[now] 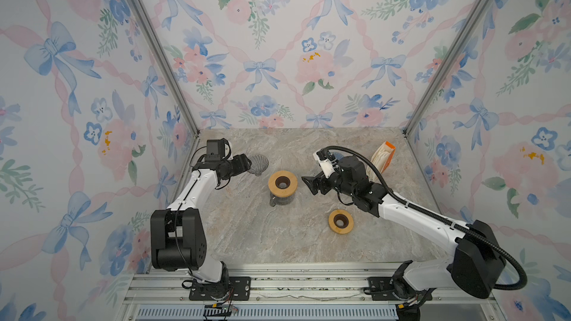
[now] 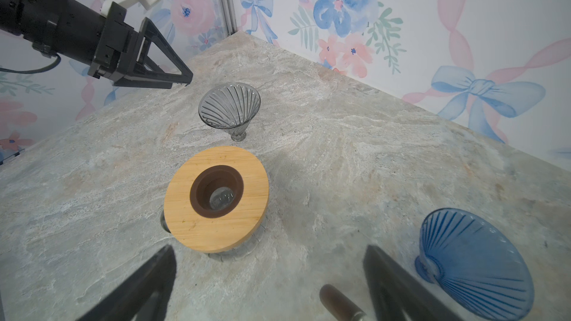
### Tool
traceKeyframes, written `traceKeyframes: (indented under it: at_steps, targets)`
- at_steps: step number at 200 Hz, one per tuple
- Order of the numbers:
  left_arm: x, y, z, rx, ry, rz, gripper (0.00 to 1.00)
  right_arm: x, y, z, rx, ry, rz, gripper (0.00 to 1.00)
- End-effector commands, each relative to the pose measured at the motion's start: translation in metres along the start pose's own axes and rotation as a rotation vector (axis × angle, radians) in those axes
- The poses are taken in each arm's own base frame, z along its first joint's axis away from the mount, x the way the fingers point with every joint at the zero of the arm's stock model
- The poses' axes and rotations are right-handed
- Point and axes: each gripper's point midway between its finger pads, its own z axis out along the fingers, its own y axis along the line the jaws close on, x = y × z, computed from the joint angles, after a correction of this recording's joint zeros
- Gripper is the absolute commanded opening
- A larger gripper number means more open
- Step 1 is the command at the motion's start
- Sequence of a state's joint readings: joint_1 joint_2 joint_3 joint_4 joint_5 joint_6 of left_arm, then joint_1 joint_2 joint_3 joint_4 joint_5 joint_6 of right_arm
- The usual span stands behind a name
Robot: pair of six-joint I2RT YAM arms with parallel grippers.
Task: Place the coffee filter in the dripper
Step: 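Open and withdraw the left gripper while the right gripper nears the blue dripper, then lower the left gripper onto the clear ribbed glass dripper and close on its rim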
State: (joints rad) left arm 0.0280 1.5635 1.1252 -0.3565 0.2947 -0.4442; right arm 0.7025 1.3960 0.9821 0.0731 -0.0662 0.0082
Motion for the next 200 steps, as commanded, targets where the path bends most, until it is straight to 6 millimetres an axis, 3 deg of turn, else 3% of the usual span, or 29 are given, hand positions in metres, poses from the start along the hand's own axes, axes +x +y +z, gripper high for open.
traceKeyframes:
  at_steps: [1, 67, 129, 200]
  targets:
    - [-0.007, 0.008, 0.005, -0.037, 0.004, 0.024, 0.76, -0.025, 0.0, 0.001, -0.004, -0.068, 0.016, 0.96]
    - [-0.006, 0.013, 0.04, -0.003, 0.084, -0.007, 0.69, -0.029, 0.0, 0.002, -0.038, -0.088, 0.068, 0.97]
    - [-0.015, 0.013, 0.056, 0.005, 0.096, 0.003, 0.64, -0.034, -0.001, 0.005, -0.06, -0.091, 0.091, 0.96]
    - [-0.01, 0.021, 0.078, 0.014, 0.144, -0.007, 0.56, -0.036, 0.006, 0.01, -0.104, -0.08, 0.114, 0.96]
